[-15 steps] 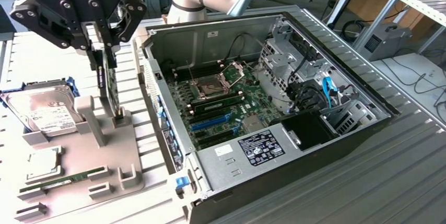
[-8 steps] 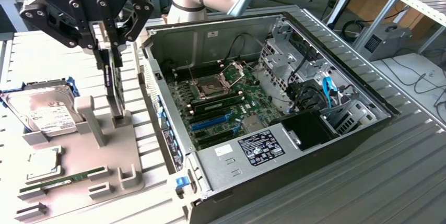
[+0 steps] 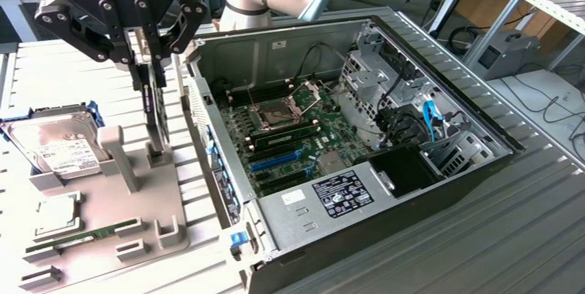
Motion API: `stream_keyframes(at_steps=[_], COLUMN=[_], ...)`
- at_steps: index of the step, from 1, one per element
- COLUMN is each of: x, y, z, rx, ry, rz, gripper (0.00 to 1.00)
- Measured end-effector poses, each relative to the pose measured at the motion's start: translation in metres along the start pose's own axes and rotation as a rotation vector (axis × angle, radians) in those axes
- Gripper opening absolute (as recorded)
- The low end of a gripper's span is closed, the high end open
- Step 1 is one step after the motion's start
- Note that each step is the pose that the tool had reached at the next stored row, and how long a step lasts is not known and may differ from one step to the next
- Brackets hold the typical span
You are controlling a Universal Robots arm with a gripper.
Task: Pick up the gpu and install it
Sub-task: 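Pick up the gpu and move the gpu toward the slot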
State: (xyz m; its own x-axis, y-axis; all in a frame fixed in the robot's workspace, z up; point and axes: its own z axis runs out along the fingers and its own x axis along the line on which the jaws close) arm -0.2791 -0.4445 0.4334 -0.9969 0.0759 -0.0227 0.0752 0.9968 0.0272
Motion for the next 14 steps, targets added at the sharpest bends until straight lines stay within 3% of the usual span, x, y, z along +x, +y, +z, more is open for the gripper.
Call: stream_keyframes(at_steps=[14], x=[-0.013], y=[0.001], z=[0.0008], rx=[0.0006], ry=[-0.0001], rz=[0.0], gripper=[0.26])
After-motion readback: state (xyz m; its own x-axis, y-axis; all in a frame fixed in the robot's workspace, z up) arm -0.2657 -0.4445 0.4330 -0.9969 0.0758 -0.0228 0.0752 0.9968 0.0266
